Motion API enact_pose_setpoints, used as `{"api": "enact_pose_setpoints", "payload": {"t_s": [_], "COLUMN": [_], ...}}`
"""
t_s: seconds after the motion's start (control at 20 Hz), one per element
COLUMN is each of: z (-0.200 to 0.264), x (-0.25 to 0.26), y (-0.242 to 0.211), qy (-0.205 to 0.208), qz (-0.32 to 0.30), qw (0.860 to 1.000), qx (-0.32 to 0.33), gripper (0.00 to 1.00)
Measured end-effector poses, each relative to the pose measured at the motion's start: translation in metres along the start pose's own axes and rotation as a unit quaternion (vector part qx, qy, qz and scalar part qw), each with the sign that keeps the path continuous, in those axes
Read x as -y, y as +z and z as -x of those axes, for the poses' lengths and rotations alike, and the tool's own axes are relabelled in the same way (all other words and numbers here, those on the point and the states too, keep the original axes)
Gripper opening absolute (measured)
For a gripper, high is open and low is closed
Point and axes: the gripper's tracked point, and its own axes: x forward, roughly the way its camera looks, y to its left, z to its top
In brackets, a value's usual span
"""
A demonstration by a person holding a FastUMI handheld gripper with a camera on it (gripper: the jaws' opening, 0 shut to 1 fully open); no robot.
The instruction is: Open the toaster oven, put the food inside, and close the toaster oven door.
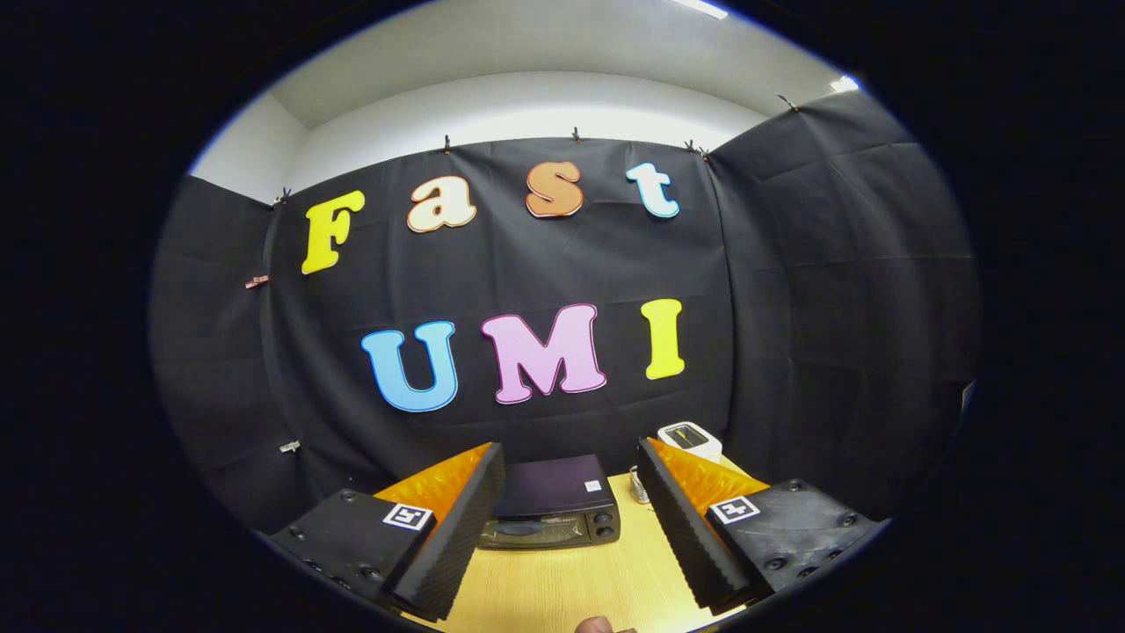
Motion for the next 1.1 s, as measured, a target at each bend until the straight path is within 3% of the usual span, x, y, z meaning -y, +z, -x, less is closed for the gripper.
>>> {"api": "enact_pose_setpoints", "payload": {"t_s": [1.1], "z": [0.0027], "x": [0.0037], "y": [-0.0021], "qy": [0.0], "qz": [0.017], "qw": [1.0], "qx": [0.004], "gripper": [0.98]}}
